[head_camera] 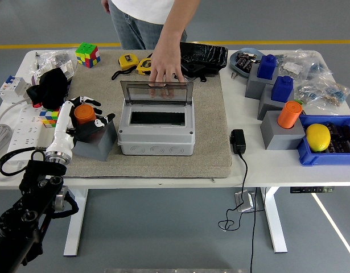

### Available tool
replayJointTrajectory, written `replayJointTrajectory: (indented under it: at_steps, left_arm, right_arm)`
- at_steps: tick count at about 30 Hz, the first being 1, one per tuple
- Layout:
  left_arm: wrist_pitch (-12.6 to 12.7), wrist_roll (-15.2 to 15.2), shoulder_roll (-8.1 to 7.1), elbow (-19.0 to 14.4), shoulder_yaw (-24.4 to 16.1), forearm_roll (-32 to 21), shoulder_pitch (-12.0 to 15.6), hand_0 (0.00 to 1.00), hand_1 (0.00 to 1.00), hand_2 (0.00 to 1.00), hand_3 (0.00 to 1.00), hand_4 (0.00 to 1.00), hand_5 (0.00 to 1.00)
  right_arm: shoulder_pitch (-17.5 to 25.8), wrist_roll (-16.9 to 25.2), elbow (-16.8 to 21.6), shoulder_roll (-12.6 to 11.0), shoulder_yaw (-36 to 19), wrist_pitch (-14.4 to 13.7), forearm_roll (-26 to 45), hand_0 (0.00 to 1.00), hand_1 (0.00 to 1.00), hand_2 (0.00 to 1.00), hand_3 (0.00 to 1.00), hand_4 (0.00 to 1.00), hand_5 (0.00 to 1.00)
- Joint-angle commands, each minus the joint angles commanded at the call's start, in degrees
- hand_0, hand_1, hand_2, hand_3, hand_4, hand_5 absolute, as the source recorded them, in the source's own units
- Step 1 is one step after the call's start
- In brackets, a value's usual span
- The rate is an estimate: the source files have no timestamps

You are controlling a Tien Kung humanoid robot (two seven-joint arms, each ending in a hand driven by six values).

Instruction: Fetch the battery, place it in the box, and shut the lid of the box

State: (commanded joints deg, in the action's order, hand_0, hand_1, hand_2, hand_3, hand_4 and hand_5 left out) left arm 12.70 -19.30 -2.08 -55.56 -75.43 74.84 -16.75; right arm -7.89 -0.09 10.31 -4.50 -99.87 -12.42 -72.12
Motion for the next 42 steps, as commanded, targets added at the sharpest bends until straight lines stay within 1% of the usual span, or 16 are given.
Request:
replayJointTrajectory:
  at_steps: [5,6,11,12,17,18,23,24,29,30,33,35,36,37,41,42]
  left_arm:
    - [0.67,-0.46,0.11,-0.02,0.02,-0.81,-0.02,0.262,0.307,0.272,0.304,0.998,0.002]
    - [0.74,-0.46,0.12,-0.02,-0.01,-0.86,-0.07,0.163,0.175,0.196,0.211,0.902,0.002]
    - [1.91,-0.64,0.17,0.22,0.06,-0.97,-0.03,0.163,0.175,0.196,0.211,0.902,0.002]
    - [2.1,-0.7,0.18,0.26,0.09,-0.99,-0.02,0.115,0.114,0.148,0.162,0.838,0.006]
    - [3.57,-1.43,0.25,0.42,0.16,-1.7,-0.09,0.115,0.114,0.148,0.162,0.838,0.006]
    - [3.73,-1.56,0.25,0.44,0.17,-1.9,-0.13,0.108,0.087,0.117,0.128,0.835,0.03]
    - [4.52,-2.18,0.3,0.34,0.33,-2.95,-0.3,0.108,0.087,0.117,0.128,0.835,0.03]
    - [4.6,-2.25,0.31,0.31,0.32,-3.13,-0.33,0.108,0.084,0.111,0.119,0.789,0.097]
    - [5.03,-2.49,0.25,-0.18,0.25,-3.58,-0.51,0.108,0.084,0.111,0.119,0.789,0.097]
    - [5.09,-2.52,0.23,-0.38,0.22,-3.65,-0.53,0.108,0.087,0.112,0.116,0.766,0.112]
    - [5.32,-2.46,0.03,-1.01,0.1,-3.62,-0.75,0.108,0.087,0.112,0.116,0.766,0.112]
    - [5.44,-2.22,-0.15,-1.53,-0.16,-3.23,-0.96,0.108,0.087,0.112,0.116,0.766,0.112]
    - [5.49,-2.03,-0.24,-1.78,-0.28,-2.91,-1.02,0.108,0.085,0.112,0.114,0.757,0.135]
    - [5.55,-1.83,-0.31,-2.02,-0.4,-2.54,-1.06,0.108,0.085,0.112,0.114,0.757,0.135]
    - [6.59,-0.61,-0.94,-4.21,-1.31,0.66,-1.1,0.108,0.085,0.112,0.114,0.757,0.135]
    - [7.04,-0.14,-1.11,-5.01,-1.6,1.96,-1.14,0.107,0.083,0.109,0.11,0.734,0.165]
  right_arm:
    - [-0.08,0.02,0.0,0.09,0.1,0.01,0.07,0.856,0.79,0.742,0.773,0.998,0.998]
    - [-0.12,0.03,0.0,0.11,0.12,0.0,0.1,0.856,0.792,0.742,0.773,0.998,0.998]
    - [-0.04,0.08,0.0,0.23,-0.01,0.03,0.04,0.856,0.792,0.742,0.773,0.998,0.998]
    - [-0.03,0.06,0.0,0.22,-0.13,0.02,-0.05,0.855,0.791,0.742,0.773,0.998,0.998]
    - [-0.11,0.0,0.0,0.09,-0.19,-0.02,-0.13,0.855,0.791,0.742,0.773,0.998,0.998]
    - [-0.12,0.02,0.0,0.09,-0.14,-0.01,-0.09,0.854,0.791,0.742,0.773,0.998,0.998]
    - [-0.17,0.03,0.0,0.17,-0.12,0.02,-0.04,0.854,0.791,0.742,0.773,0.998,0.998]
    - [-0.15,0.03,0.0,0.18,-0.11,0.03,-0.04,0.855,0.791,0.743,0.773,0.998,0.998]
    - [-0.07,-0.03,0.0,0.19,-0.35,0.0,-0.17,0.855,0.791,0.743,0.773,0.998,0.998]
    - [-0.07,-0.04,0.0,0.18,-0.33,-0.02,-0.16,0.854,0.791,0.742,0.773,0.998,0.998]
    - [-0.15,0.0,0.0,0.14,-0.22,-0.05,-0.09,0.854,0.791,0.742,0.773,0.998,0.998]
    - [-0.21,0.03,0.0,0.13,-0.15,-0.06,-0.05,0.854,0.791,0.742,0.773,0.998,0.998]
    - [-0.23,0.05,0.0,0.13,-0.14,-0.06,-0.04,0.854,0.791,0.743,0.772,0.998,0.998]
    - [-0.25,0.05,0.0,0.14,-0.14,-0.06,-0.03,0.854,0.791,0.743,0.772,0.998,0.998]
    - [-0.24,0.03,0.0,0.19,-0.32,-0.09,-0.1,0.854,0.791,0.743,0.772,0.998,0.998]
    - [-0.22,0.01,0.0,0.2,-0.36,-0.09,-0.11,0.854,0.791,0.743,0.773,0.998,0.998]
